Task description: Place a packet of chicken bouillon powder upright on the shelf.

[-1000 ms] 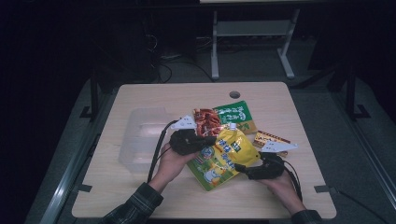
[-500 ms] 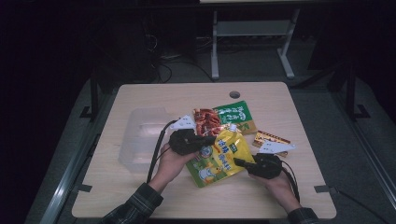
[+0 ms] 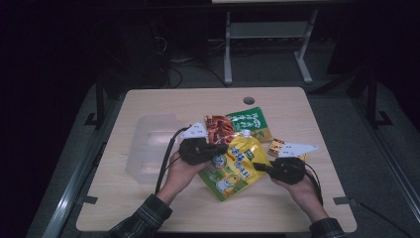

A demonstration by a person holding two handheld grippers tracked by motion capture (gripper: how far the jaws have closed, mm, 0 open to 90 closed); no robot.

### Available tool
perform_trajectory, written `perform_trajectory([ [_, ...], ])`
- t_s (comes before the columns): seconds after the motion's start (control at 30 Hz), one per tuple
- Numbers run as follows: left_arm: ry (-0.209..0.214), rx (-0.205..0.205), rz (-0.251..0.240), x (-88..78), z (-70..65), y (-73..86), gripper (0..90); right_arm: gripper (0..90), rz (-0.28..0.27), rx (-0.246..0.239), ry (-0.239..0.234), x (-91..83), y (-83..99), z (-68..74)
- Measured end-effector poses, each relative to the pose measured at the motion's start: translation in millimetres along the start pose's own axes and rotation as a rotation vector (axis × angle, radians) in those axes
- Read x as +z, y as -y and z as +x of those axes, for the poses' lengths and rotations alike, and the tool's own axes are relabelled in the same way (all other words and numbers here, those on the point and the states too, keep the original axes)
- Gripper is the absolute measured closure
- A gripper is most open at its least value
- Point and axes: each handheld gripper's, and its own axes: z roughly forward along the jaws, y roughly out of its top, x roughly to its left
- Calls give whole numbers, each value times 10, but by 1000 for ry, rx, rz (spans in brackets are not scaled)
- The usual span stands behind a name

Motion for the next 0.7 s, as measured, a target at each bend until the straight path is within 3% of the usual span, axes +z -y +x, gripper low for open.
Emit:
perform_trajectory([
  [0.13,-35,25,11,-39,13,-17,773,900,13,-38,3,-40,-84,5],
  [0.37,-51,62,33,-115,-27,-33,534,900,-15,-56,4,-159,-207,-37],
  [0.53,-24,97,74,-176,-106,-3,406,900,-18,-63,-7,-205,-289,-50],
  [0.7,7,128,121,-225,-207,142,321,900,-1,-58,2,-197,-371,-59],
])
